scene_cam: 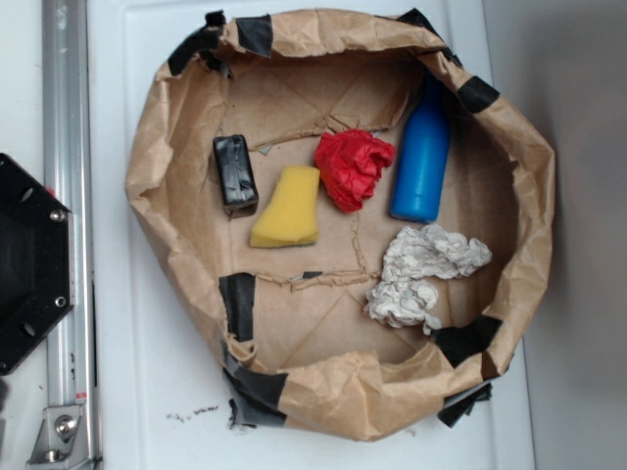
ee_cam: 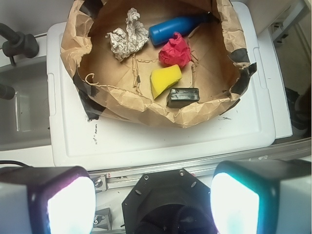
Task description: Grab the black box.
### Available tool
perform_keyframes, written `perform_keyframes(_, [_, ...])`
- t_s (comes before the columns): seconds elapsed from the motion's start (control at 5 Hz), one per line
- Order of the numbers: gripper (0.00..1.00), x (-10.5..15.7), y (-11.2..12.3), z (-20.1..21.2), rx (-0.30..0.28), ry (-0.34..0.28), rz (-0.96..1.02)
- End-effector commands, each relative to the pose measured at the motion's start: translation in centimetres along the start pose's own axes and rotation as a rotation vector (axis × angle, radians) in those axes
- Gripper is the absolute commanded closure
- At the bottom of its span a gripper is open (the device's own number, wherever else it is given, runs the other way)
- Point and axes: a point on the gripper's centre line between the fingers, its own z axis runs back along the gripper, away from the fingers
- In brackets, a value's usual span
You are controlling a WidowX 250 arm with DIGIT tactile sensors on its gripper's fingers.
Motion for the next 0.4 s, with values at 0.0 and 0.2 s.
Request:
perform_keyframes(0.0, [0.00, 0.0, 0.0, 0.0, 0.000, 0.000, 0.000])
perform_keyframes(0.2, [0.00, 5.0, 1.6, -1.1, 0.019, -0.095, 0.101])
